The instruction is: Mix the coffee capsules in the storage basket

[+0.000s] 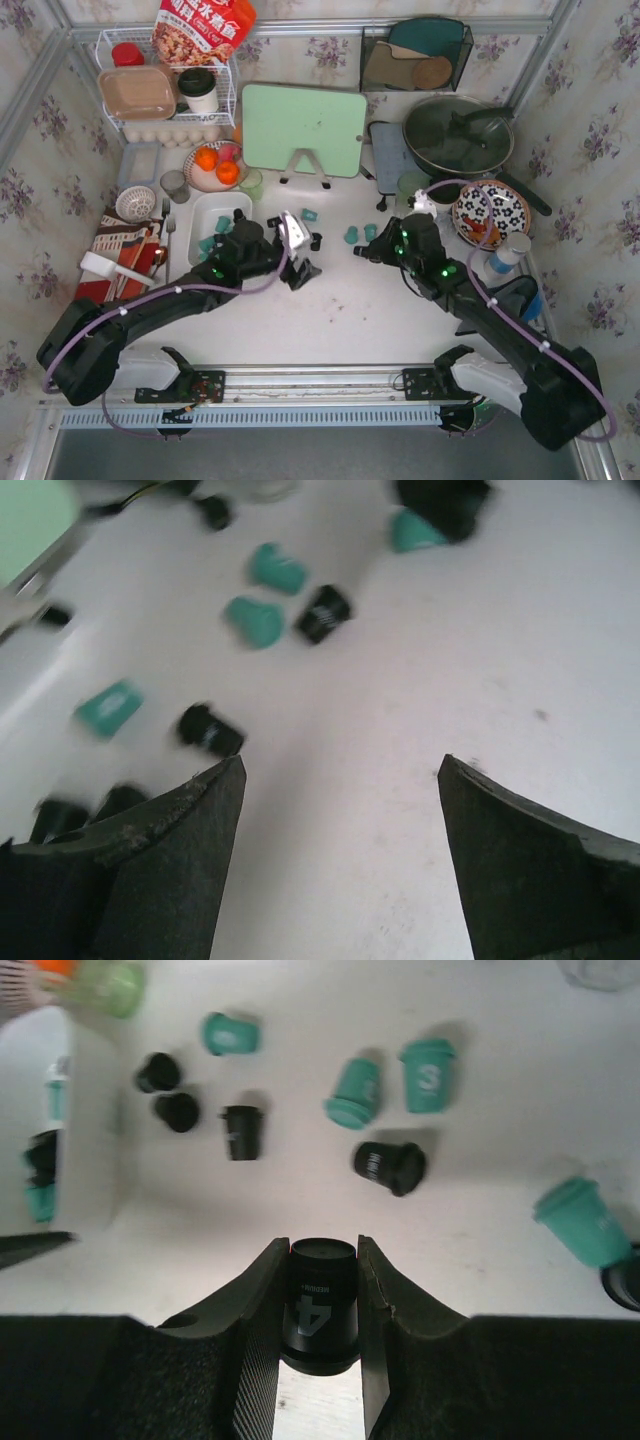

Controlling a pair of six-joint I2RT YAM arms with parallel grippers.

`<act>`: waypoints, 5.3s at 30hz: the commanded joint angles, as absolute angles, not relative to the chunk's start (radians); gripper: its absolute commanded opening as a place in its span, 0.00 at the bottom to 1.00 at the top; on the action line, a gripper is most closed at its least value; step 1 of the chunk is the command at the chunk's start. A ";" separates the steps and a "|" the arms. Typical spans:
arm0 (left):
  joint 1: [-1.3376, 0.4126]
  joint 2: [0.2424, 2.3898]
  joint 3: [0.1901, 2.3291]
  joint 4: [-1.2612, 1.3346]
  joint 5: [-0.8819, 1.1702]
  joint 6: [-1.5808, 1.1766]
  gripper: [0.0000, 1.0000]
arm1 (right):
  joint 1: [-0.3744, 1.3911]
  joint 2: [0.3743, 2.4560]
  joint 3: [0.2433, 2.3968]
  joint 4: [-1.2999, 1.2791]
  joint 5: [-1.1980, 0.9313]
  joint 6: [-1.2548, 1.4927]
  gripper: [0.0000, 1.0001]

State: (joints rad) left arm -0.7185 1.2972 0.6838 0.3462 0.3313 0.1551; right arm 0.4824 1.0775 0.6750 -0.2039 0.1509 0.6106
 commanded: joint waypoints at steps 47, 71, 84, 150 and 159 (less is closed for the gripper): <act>-0.976 1.377 0.557 0.809 0.396 0.568 0.65 | 0.683 0.913 0.346 0.477 -0.260 0.573 0.21; -0.953 1.371 0.594 0.718 0.127 0.569 0.23 | 0.683 0.891 0.600 -0.026 0.060 0.410 0.58; -0.485 1.322 0.672 0.313 -0.277 0.083 0.28 | 0.682 1.197 0.685 -0.123 0.489 0.442 0.73; -0.825 1.371 0.964 0.087 0.341 0.170 0.64 | 0.694 0.842 -0.037 1.151 -0.292 -0.621 0.35; -0.882 1.435 1.012 0.120 0.383 0.082 0.63 | 0.722 0.832 -0.024 1.076 -0.318 -0.691 0.36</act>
